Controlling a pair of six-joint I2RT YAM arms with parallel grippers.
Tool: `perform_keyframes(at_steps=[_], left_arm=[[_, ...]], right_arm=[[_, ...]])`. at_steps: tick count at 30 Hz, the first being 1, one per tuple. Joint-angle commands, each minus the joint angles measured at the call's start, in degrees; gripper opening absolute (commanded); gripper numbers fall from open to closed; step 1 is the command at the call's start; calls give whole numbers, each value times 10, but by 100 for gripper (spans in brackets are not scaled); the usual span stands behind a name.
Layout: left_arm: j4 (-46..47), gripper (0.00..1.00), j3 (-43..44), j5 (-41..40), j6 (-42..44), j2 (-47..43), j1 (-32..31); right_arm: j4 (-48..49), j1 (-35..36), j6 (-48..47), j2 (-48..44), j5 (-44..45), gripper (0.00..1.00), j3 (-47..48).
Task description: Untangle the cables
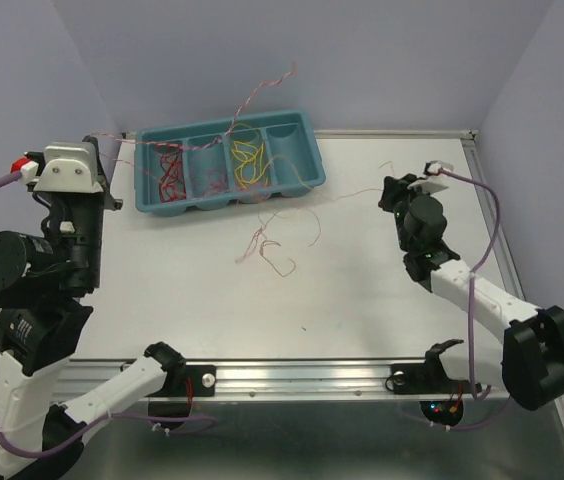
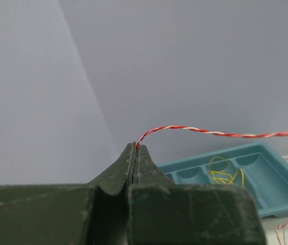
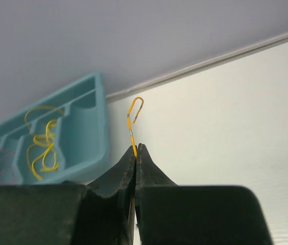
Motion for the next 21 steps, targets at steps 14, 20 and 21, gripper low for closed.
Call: perform_keyframes(at_steps=[14,20,21], left_arm=[[-54,0,-31,46,-13,21,-1],[-36,0,-92,50,-19,22,-1],[-30,0,-104,53,-19,19,-1]], right_arm=[[-55,-25,8,-112,-89,1,16],[-47,-26,-9,-81,-142,0,63],[-42,-25,-20,-77,-220,1,64]])
